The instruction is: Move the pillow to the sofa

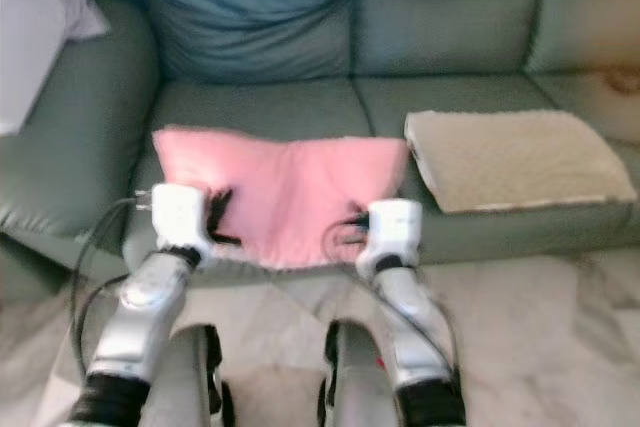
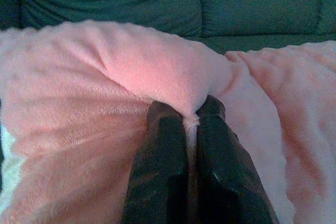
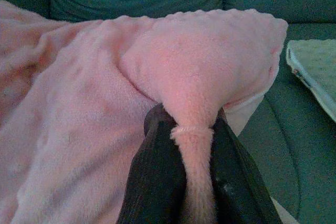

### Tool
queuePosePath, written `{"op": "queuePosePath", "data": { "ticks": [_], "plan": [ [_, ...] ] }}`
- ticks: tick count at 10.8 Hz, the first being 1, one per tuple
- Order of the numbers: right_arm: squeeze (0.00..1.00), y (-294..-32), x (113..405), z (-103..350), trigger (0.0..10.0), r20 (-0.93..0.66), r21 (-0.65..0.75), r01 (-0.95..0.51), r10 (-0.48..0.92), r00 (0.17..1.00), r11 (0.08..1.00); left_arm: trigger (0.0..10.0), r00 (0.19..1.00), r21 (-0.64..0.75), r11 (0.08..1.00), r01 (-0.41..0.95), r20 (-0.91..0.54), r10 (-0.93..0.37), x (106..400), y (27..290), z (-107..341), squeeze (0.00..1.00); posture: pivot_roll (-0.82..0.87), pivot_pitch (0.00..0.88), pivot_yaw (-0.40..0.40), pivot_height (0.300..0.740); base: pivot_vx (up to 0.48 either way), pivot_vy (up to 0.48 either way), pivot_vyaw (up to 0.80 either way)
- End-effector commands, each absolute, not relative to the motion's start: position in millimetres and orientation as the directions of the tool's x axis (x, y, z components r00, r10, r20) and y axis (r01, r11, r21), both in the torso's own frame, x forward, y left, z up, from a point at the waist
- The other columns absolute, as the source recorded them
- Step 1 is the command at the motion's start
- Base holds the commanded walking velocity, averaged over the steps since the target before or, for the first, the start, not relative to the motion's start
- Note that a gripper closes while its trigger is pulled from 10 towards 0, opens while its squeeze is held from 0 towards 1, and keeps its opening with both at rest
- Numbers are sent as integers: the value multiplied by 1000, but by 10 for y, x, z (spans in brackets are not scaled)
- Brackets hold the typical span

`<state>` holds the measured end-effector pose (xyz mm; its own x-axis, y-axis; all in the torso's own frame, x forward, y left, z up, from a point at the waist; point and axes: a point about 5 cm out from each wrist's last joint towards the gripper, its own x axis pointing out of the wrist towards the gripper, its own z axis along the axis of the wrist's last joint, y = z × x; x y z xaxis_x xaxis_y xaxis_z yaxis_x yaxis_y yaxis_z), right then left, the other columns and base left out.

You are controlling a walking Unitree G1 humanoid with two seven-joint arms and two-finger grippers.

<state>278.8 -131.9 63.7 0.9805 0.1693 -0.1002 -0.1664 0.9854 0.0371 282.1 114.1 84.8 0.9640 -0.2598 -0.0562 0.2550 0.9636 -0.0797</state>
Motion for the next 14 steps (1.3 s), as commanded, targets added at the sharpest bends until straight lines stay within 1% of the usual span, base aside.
{"op": "queuePosePath", "data": {
  "ticks": [1,5,8,10,11,12,13,14],
  "plan": [
    [0,-1414,2782,639,10000,-98,21,-144,145,985,989,10000,951,-93,949,301,-44,-306,2806,1011,866,0,-35,125,-35,622,262,0,0],
    [0,-1384,2777,642,10000,-100,28,-160,162,982,987,10000,955,-86,953,290,-44,-295,2820,1051,873,0,-28,131,-42,622,285,0,0],
    [0,-1435,2694,585,10000,-129,38,-145,149,980,989,10000,962,-84,961,263,-51,-267,2814,1110,869,0,-28,169,-50,622,306,0,0],
    [0,-1394,2659,582,10000,-137,60,-151,158,978,987,10000,966,-82,965,250,-44,-254,2857,1127,917,0,-13,222,-33,622,306,0,0],
    [0,-1351,2684,601,10000,-137,73,-170,179,974,983,10000,974,-68,973,222,-20,-224,2927,1179,996,0,-12,248,-23,622,0,0,0],
    [0,-1294,2741,658,10000,-124,65,-222,229,966,973,10000,989,-28,989,146,-12,-146,3032,1336,1051,0,-1,298,-8,622,0,0,0],
    [0,-1286,2786,684,10000,-124,54,-229,234,964,972,10000,995,-4,995,103,3,-103,3071,1437,1095,0,-1,313,-1,622,0,0,0],
    [0,-1351,2941,718,10000,-133,28,-230,232,964,973,10000,1000,42,999,22,5,-22,3184,1588,1136,0,3,331,2,622,0,0,0]
  ]
}}
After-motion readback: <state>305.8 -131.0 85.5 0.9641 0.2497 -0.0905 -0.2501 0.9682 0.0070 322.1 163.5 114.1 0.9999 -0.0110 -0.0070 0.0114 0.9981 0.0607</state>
